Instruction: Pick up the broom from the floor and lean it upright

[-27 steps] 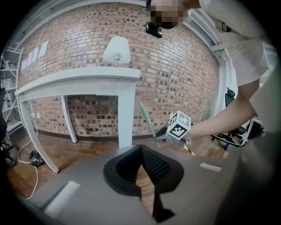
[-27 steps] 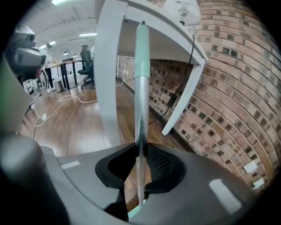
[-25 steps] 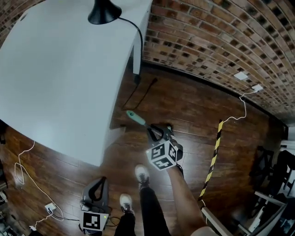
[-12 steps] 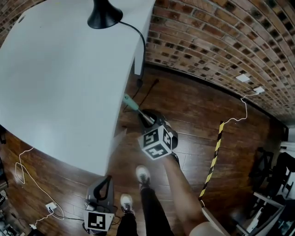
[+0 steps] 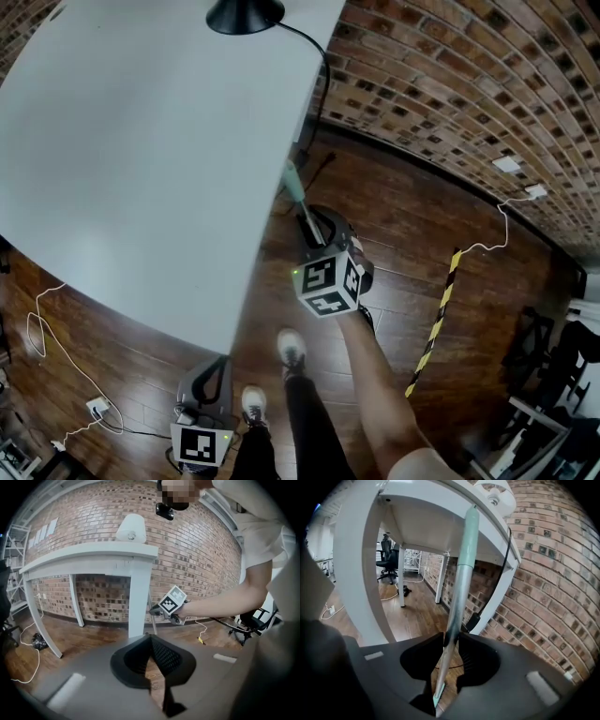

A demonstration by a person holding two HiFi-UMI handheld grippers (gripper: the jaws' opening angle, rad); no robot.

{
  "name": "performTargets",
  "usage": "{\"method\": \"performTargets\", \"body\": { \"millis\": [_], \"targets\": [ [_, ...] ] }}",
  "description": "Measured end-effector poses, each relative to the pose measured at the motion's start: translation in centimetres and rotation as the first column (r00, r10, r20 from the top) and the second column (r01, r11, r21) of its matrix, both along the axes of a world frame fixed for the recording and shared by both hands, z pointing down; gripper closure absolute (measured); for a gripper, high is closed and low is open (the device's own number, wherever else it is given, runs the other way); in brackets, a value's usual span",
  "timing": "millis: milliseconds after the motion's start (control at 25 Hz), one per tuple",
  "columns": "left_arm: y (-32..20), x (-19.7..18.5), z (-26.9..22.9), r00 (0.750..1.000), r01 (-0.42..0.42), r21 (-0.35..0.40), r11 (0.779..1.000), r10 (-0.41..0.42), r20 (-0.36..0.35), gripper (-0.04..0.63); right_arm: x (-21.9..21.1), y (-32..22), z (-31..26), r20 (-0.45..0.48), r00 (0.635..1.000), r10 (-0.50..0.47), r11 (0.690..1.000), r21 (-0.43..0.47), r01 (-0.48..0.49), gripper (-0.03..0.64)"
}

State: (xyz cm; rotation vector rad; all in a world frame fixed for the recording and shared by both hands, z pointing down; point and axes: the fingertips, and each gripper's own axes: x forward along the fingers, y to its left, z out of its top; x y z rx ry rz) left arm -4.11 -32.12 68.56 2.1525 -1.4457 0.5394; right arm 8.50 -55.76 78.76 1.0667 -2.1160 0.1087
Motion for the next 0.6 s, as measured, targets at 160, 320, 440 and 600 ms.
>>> {"method": "performTargets", "body": {
  "millis": [160,320,440,600],
  "targets": [
    [0.3,0.7,0.3,1.000,-0.009,-0.001,1.000,0.009,-0.009,0.594,0.0,0.4,-0.2,0.023,1.000,-0.009,1.000,0.008,0.009,0.492],
    [0.1,1.6,0.4,0.999,0.000,0.000,1.000,0.000,-0.033,0.594,0.8,0.3,-0.1,0.027,1.000,0.002,1.000,0.002,-0.002,0.485],
    [0.1,1.9,0.6,0.999,-0.001,-0.009,1.000,0.001,-0.042,0.594,1.0,0.6,0.2,0.030,1.000,0.011,1.000,-0.002,-0.011,0.482],
    [0.1,2.1,0.8,0.999,-0.009,-0.010,1.000,0.009,-0.031,0.594,1.3,1.4,0.6,0.038,0.999,0.014,1.000,-0.023,-0.013,0.489]
  ]
}}
